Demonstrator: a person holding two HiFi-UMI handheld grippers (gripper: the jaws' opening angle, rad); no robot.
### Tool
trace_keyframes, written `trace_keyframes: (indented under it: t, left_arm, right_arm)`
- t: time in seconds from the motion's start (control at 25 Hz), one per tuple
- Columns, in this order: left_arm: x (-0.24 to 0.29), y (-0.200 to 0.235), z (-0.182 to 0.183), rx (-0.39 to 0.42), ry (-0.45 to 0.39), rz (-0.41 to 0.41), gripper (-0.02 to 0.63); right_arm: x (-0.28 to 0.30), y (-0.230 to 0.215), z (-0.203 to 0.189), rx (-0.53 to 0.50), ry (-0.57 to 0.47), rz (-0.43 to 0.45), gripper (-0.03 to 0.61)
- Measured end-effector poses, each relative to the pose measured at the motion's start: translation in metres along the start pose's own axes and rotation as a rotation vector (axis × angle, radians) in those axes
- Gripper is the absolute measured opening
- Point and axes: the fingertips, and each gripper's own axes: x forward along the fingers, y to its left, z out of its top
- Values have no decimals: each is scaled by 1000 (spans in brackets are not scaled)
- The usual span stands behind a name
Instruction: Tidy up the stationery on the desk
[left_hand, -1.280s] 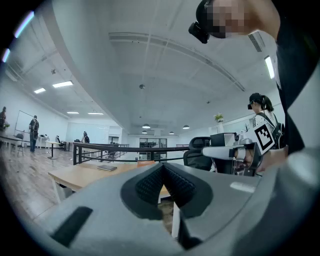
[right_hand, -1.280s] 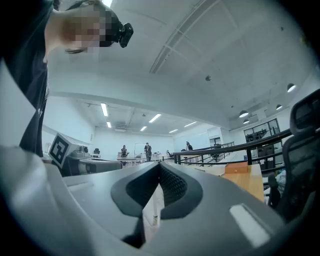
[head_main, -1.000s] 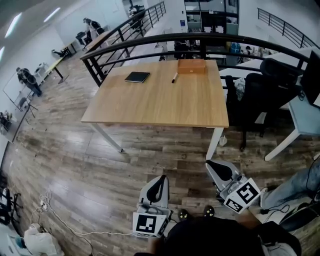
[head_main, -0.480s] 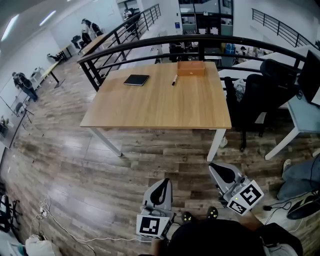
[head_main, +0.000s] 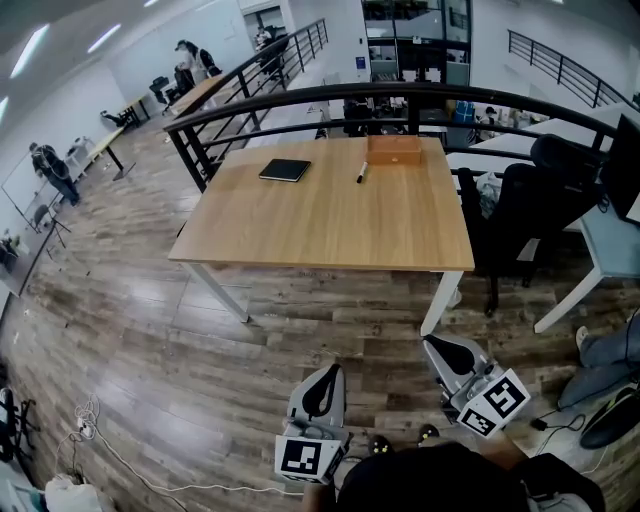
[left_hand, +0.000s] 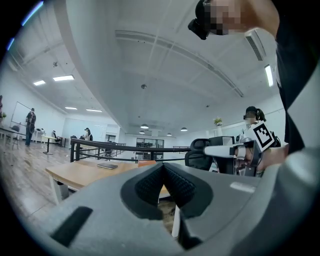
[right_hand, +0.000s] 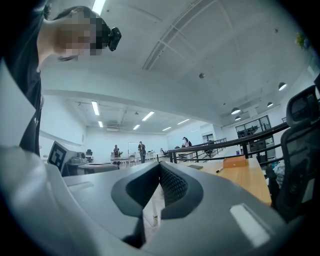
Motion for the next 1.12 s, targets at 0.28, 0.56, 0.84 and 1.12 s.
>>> trace_keyframes:
  t: [0.28,0.56,0.84,1.12]
  left_arm:
    - [1,9,-7,-7,17,11,-9]
    - [3,33,-7,-36,15,75,-11]
    - [10,69,-6,-7,14,180,-11]
    - [48,103,-4,0,10,217,-9]
  right_arm:
    - [7,-1,-6,22,2,4,2]
    - [35,-6,-9,28,-4,64,0]
    - [83,-23,-12,50,-19,143,0]
    - [134,-55,-17,67,-11,179,0]
